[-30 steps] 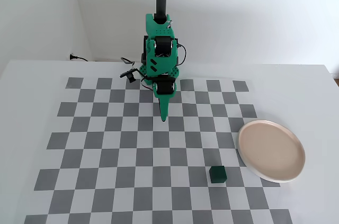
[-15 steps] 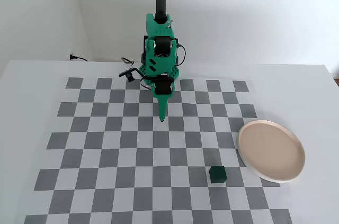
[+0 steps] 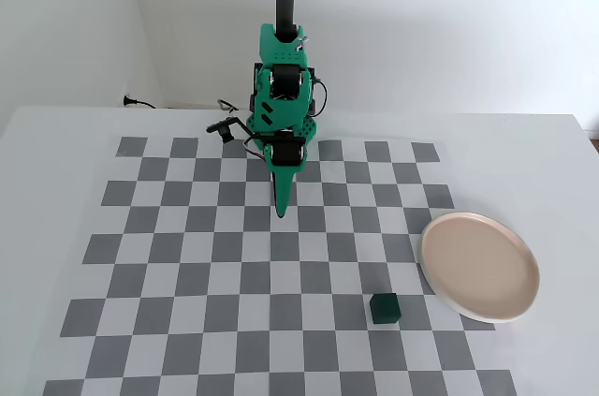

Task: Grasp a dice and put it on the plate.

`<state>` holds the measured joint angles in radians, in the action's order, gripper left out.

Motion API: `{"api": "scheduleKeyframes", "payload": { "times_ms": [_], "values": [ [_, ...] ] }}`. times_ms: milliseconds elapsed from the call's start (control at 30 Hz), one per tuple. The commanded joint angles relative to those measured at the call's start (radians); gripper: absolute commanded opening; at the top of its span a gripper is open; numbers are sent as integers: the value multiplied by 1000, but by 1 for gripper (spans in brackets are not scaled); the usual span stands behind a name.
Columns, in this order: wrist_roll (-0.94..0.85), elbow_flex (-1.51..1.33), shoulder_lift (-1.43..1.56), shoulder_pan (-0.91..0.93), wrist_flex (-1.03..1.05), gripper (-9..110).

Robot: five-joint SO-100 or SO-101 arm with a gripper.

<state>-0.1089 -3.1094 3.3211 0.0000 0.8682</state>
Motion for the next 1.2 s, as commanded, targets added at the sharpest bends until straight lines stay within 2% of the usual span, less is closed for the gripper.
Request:
{"api": "scheduleKeyframes", "payload": {
  "times_ms": [0, 233, 533, 767, 900, 1167],
  "values": [
    [-92, 21, 15, 14, -48, -4],
    [-325, 25, 15, 14, -89, -4],
    [-787, 18, 14, 23, -192, -4],
    [-1108, 15, 14, 18, -169, -4],
    [-1252, 15, 14, 21, -161, 9],
    [-1315, 17, 14, 18, -202, 22]
  ]
}}
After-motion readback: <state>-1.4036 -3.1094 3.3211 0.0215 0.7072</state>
